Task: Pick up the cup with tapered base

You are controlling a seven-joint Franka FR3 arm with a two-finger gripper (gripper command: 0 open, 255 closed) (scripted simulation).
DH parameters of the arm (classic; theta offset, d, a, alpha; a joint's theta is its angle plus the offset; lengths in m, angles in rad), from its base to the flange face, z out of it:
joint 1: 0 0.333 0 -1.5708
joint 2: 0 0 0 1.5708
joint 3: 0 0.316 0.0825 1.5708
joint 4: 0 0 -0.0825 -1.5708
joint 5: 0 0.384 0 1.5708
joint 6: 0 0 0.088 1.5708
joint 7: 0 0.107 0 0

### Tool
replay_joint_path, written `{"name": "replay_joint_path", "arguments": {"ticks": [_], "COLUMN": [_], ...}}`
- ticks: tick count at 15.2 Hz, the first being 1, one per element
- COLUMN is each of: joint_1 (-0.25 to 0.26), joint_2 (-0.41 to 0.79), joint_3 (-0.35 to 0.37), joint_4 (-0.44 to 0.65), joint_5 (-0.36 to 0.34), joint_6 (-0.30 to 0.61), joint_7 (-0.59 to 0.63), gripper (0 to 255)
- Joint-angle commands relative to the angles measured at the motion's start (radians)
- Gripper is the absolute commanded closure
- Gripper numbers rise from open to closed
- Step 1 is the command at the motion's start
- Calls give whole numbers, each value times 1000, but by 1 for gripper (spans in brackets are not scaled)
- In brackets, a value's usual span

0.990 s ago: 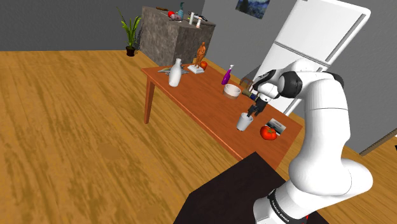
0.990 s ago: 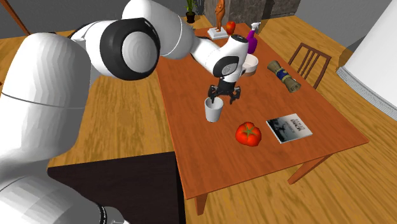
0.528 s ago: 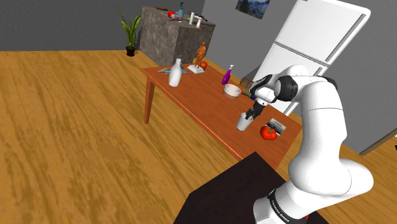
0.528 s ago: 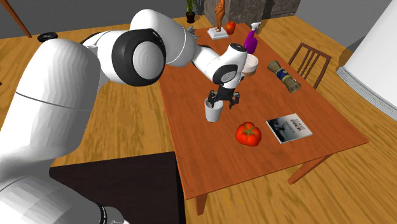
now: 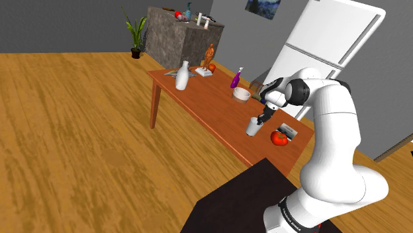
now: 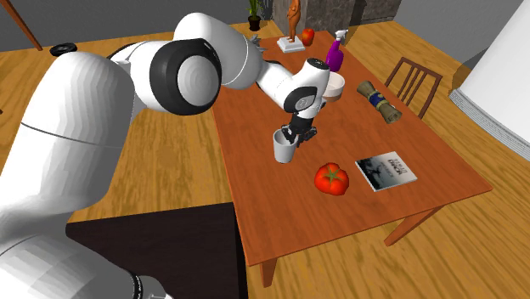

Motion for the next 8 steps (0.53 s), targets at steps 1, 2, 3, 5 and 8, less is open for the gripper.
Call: {"name": "replay_joint_path", "arguments": {"ticks": [1,2,3,5,8], "joint_1": [0,0,0,4,11], "joint_2": [0,0,0,-20,-49], "joint_3": [0,0,0,-6,-15], "joint_4": [0,0,-1,-8,-18], "joint_5": [0,0,0,-5,-14], "joint_6": [0,0,1,-12,-32], "joint_7": [0,0,0,2,7], "gripper": [255,255,255,255,255]}}
